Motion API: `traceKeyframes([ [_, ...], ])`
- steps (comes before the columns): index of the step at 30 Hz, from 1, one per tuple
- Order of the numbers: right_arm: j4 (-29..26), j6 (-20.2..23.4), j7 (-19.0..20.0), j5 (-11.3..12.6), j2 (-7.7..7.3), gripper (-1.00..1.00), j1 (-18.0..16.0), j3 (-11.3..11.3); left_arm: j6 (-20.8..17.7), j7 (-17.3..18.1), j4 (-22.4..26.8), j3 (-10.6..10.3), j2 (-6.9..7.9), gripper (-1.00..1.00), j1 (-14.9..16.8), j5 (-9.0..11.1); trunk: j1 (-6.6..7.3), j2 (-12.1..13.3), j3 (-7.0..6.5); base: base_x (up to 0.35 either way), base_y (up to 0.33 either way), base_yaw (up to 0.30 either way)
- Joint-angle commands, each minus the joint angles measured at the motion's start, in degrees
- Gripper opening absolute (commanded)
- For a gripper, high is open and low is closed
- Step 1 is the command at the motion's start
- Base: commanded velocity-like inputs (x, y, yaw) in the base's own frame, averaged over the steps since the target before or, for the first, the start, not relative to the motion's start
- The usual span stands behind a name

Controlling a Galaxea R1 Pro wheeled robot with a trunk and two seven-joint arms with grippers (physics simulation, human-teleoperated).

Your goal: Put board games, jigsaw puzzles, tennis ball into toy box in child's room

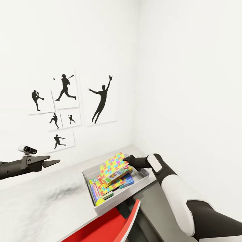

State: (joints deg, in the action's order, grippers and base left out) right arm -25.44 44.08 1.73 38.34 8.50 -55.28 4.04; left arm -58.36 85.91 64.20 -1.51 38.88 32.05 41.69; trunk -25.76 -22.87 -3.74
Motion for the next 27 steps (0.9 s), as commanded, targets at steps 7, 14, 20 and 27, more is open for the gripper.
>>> traceKeyframes([
  [7, -0.1, 0.2, 0.3, -0.5, 0.62, -1.0, 0.0, 0.3, -0.7, 0.2, -0.1, -0.2, 0.08, 1.0, 0.0, 0.2, -0.02, 0.0, 0.03, 0.001, 0.003, 0.0],
  [14, -0.1, 0.1, 0.1, -0.6, 0.5, -1.0, 0.1, 0.2, -0.6, 0.2, -0.1, -0.1, 0.06, 1.0, 0.0, 0.1, -0.02, 0.0, 0.03, 0.034, 0.048, 0.0],
  [20, 0.1, 0.1, -0.2, -0.7, 0.09, -1.0, 0.1, 0.1, -0.6, 0.1, -0.1, -0.2, 0.06, 1.0, 0.0, 0.1, -0.02, 0.0, 0.03, 0.087, 0.063, 0.0],
  [27, 1.2, -0.5, -0.4, -0.9, 0.09, -1.0, 0.1, -0.1, -0.6, 0.2, -0.1, -0.2, 0.06, 1.0, 0.0, 0.1, -0.02, 0.0, 0.03, 0.008, 0.005, 0.0],
])
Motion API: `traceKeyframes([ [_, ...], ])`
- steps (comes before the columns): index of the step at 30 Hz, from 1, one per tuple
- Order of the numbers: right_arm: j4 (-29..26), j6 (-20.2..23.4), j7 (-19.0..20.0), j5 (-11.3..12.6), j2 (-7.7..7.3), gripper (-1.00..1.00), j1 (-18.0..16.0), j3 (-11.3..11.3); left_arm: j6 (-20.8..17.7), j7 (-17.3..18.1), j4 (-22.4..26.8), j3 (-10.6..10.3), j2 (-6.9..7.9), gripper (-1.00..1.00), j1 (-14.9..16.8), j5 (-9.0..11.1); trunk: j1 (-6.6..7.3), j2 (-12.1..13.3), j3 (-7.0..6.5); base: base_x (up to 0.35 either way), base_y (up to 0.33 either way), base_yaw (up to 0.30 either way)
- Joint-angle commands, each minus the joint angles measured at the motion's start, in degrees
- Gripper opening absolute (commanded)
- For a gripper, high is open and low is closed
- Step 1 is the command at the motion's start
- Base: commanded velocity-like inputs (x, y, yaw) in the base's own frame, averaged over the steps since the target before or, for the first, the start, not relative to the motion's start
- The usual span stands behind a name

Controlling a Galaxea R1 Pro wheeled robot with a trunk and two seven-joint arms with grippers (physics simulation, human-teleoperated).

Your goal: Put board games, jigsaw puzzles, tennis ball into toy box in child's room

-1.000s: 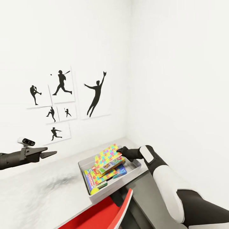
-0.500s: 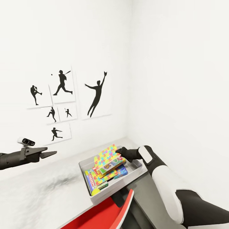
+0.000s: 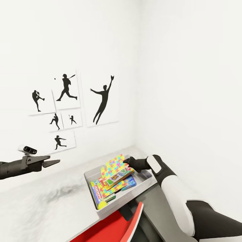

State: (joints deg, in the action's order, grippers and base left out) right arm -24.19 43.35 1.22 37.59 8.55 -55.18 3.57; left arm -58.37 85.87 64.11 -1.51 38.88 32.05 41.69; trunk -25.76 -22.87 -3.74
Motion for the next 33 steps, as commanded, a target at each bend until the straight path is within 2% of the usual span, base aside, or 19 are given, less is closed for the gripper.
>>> traceKeyframes([
  [1, 1.2, -0.5, 0.1, -0.3, 0.06, -1.0, 0.0, 0.4, -0.6, 0.2, 0.0, -0.2, 0.06, 1.0, 0.0, 0.1, -0.02, -0.1, 0.03, 0.0, 0.0, 0.0],
  [2, 3.4, -2.2, 0.1, -1.1, 0.15, -1.0, -0.1, 0.4, -0.6, 0.2, 0.0, -0.2, 0.06, 1.0, 0.0, 0.1, -0.02, -0.1, 0.03, 0.0, 0.0, 0.0],
  [3, 5.3, -3.8, 0.2, -3.0, 0.18, -1.0, -0.1, 0.5, -0.6, 0.2, 0.0, -0.2, 0.06, 1.0, 0.0, 0.1, -0.02, -0.1, 0.03, 0.0, 0.0, 0.0],
  [6, 6.8, -5.4, 0.4, -7.1, 0.09, -1.0, -0.1, 0.6, -0.6, 0.2, 0.0, -0.2, 0.06, 1.0, 0.0, 0.1, -0.02, -0.1, 0.03, 0.0, 0.0, 0.0],
  [8, 7.0, -5.6, 0.7, -7.9, 0.03, -1.0, -0.1, 0.6, -0.6, 0.2, 0.0, -0.2, 0.06, 1.0, 0.0, 0.1, -0.02, -0.1, 0.03, 0.0, 0.0, 0.0],
  [22, 6.8, -6.0, 1.4, -8.4, 0.12, -1.0, -0.1, 0.8, -0.6, 0.2, 0.0, -0.2, 0.06, 1.0, 0.0, 0.1, -0.02, -0.1, 0.03, 0.0, 0.0, 0.0],
  [25, 4.4, -5.9, 1.7, -8.3, 0.08, -1.0, -0.1, 0.8, -0.6, 0.2, 0.0, -0.2, 0.06, 1.0, 0.0, 0.1, -0.02, -0.1, 0.03, 0.0, 0.0, 0.0],
  [28, 0.8, -5.6, 3.6, -8.1, -0.08, -1.0, 0.0, 0.7, -0.6, 0.2, 0.0, -0.2, 0.06, 1.0, 0.0, 0.1, -0.02, -0.1, 0.07, 0.0, 0.0, 0.0],
  [33, -0.2, -5.5, 5.2, -8.3, -0.05, -1.0, 0.0, 0.6, -0.6, 0.2, 0.0, -0.2, 0.06, 1.0, 0.0, 0.1, -0.02, -0.1, 0.44, 0.0, 0.0, 0.0],
])
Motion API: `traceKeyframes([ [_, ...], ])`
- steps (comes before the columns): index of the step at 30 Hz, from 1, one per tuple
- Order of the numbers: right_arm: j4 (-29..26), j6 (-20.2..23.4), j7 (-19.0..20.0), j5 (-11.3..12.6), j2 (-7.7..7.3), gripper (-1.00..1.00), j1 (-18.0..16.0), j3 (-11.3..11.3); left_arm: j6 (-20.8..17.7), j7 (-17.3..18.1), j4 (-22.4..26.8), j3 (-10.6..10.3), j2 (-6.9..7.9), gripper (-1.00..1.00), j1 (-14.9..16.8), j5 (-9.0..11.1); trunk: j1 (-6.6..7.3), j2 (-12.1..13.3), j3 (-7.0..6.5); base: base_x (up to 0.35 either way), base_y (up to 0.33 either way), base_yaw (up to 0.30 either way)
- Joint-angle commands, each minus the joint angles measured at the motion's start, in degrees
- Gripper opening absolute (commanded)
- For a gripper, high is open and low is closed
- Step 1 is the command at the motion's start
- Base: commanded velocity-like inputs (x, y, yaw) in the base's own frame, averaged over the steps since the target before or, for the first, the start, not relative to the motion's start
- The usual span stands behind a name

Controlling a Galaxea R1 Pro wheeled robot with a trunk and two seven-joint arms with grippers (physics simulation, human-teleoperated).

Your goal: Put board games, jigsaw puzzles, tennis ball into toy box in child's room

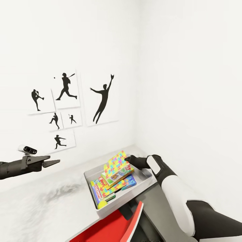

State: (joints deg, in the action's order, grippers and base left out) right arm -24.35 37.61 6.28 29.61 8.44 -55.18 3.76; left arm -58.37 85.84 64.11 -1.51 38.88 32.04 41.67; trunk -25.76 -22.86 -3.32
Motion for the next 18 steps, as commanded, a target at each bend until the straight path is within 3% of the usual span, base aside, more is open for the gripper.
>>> traceKeyframes([
  [1, -0.1, 0.3, 0.3, -0.3, 0.06, -1.0, 0.0, 0.4, -0.6, 0.2, 0.0, -0.2, 0.06, 1.0, 0.0, 0.2, -0.02, -0.1, 0.12, 0.0, 0.0, 0.0],
  [18, -0.5, 0.4, 0.3, -0.3, 0.17, -1.0, 0.0, 0.4, -0.5, 0.3, 0.0, -0.1, 0.14, 1.0, 0.0, 0.2, -0.02, -0.1, 0.62, 0.0, 0.0, 0.0],
])
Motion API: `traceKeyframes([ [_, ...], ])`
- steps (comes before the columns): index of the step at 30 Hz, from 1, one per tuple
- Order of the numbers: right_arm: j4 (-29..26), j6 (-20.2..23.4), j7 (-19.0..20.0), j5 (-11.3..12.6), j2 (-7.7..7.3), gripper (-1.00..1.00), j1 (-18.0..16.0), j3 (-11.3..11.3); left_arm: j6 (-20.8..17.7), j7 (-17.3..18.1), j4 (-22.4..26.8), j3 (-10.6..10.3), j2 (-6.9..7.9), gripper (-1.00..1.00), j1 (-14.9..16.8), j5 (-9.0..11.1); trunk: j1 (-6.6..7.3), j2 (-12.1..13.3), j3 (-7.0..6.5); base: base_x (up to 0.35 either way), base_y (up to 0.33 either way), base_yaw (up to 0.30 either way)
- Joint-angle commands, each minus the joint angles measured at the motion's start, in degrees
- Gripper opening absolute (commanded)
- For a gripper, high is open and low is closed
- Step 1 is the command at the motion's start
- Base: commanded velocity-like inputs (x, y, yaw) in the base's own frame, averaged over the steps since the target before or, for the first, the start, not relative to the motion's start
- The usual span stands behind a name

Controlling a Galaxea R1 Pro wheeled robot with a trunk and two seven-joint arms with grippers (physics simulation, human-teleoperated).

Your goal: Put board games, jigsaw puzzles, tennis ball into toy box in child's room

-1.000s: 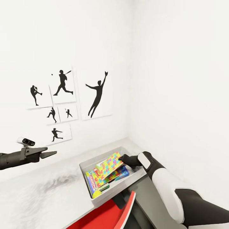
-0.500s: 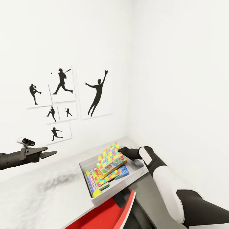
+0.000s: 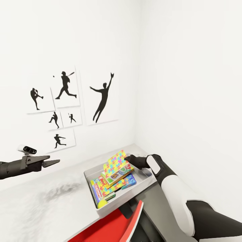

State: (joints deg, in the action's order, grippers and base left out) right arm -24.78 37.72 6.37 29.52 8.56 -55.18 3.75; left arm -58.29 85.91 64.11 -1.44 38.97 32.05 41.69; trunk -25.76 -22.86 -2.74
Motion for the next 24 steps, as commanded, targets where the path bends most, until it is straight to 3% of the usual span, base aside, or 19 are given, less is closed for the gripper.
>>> traceKeyframes([
  [1, 0.0, 0.3, 0.2, -0.3, 0.08, -1.0, 0.0, 0.4, -0.6, 0.2, 0.0, -0.1, 0.06, 1.0, 0.0, 0.1, -0.02, -0.1, 0.11, 0.0, 0.0, 0.0],
  [24, 0.0, 0.5, 0.1, -0.3, -0.03, -1.0, 0.0, 0.5, -0.6, 0.1, -0.1, -0.2, -0.05, 1.0, 0.0, 0.1, -0.02, -0.1, 2.26, 0.015, 0.037, 0.0],
])
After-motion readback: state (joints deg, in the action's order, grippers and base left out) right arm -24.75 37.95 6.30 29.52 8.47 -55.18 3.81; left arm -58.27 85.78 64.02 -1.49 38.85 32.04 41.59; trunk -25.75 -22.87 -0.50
